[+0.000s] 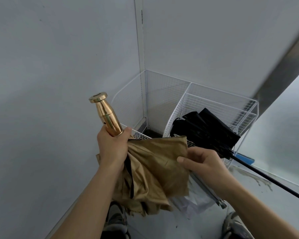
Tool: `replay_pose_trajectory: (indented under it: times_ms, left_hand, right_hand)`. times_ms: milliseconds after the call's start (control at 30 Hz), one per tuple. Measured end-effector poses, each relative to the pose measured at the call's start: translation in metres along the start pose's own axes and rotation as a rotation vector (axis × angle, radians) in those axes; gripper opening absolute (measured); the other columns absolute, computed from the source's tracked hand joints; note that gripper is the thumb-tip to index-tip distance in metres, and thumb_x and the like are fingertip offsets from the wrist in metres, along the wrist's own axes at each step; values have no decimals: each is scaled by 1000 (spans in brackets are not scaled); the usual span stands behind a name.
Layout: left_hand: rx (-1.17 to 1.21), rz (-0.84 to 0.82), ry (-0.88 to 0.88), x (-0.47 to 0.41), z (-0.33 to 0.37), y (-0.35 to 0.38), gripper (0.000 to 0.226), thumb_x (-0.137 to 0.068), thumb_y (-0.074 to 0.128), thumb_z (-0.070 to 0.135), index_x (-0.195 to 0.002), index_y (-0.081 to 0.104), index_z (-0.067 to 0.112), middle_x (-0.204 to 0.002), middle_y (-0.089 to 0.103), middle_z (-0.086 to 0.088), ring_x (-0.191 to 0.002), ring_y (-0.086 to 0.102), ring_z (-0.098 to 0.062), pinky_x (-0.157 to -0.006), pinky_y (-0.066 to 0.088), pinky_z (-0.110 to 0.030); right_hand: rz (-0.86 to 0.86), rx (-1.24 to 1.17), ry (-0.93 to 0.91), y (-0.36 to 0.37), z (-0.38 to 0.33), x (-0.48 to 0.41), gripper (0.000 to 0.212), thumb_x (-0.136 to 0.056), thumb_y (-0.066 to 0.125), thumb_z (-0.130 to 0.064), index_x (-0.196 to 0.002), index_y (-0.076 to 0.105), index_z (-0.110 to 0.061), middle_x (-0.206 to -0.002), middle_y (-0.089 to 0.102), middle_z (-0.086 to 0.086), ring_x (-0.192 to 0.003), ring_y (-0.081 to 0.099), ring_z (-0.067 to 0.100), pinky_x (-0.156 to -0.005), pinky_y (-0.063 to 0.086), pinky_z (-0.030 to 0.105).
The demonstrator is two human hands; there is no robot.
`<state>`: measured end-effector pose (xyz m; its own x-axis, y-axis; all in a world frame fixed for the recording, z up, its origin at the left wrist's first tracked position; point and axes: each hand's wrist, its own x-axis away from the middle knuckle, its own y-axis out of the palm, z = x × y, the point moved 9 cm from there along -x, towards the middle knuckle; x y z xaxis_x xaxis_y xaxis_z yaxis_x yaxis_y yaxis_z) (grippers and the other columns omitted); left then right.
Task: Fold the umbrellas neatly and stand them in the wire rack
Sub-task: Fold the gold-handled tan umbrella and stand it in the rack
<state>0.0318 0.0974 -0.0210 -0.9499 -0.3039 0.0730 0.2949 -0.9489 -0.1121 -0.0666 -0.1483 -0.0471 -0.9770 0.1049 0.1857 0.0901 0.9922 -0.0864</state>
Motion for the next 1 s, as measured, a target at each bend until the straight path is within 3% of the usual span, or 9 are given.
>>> replay_pose_trajectory:
  times_ms: [100,200,400,467,567,667,767,833,1000]
  left_hand:
    - [-102,-34,94,8,10,6,21,-85,74,15,-77,55,21,-77,62,2,-73,60,-11,-66,45,-25]
    - [-121,-69,128,11,13,11,20,-86,74,16,-79,56,20,-78,63,1,-73,62,-13,-66,45,-25]
    - [-53,-231,10,10,-2,27,26,-80,80,19,-92,64,3,-87,68,-15,-79,67,-26,-75,57,-42]
    - [21,-322,-44,14,-3,34,27,-79,80,14,-90,63,-2,-81,66,-16,-71,66,-23,-68,58,-38]
    - [218,-467,-162,25,-2,45,21,-74,79,12,-79,59,8,-72,64,-11,-64,64,-19,-60,56,-29]
    - [331,-532,-200,31,2,50,20,-68,75,16,-73,56,13,-70,66,-10,-64,64,-16,-60,55,-25]
    - [386,-481,-221,26,3,45,19,-78,71,8,-71,53,12,-67,65,-9,-60,65,-15,-57,54,-23]
    - [415,-443,-226,18,1,39,20,-79,71,8,-71,53,12,-70,64,-10,-60,64,-15,-57,54,-23]
    - [458,-523,-258,16,0,41,16,-81,65,13,-74,51,11,-67,64,-4,-60,62,-12,-58,54,-21]
  right_hand:
    - [163,-45,-107,-13,-10,0,10,-85,70,-15,-81,78,-11,-73,73,14,-68,68,26,-67,60,31]
    - [319,50,-218,-22,-18,5,15,-91,66,-10,-81,76,-15,-65,65,11,-57,56,13,-54,48,23]
    - [295,135,-171,-19,-6,-3,24,-100,52,-25,-80,63,-19,-58,51,-11,-56,46,6,-53,39,20]
    - [352,157,-168,-24,-5,-3,24,-101,51,-27,-81,63,-21,-58,53,-11,-56,46,7,-53,39,21]
    - [429,222,-171,-30,-8,-3,22,-99,53,-32,-85,66,-22,-69,64,0,-63,56,17,-59,47,31]
    - [355,175,-64,-29,-4,-7,32,-95,56,-43,-82,68,-16,-62,62,0,-55,54,11,-54,45,23]
    - [75,90,150,-7,16,-7,62,-83,55,-64,-87,69,-3,-68,59,7,-62,54,19,-62,45,32]
    - [-12,126,201,2,24,-4,71,-77,58,-64,-89,66,6,-69,59,14,-62,53,23,-62,43,35]
    - [247,297,-44,-26,0,-11,49,-88,64,-45,-69,64,1,-56,47,6,-52,40,16,-53,34,32]
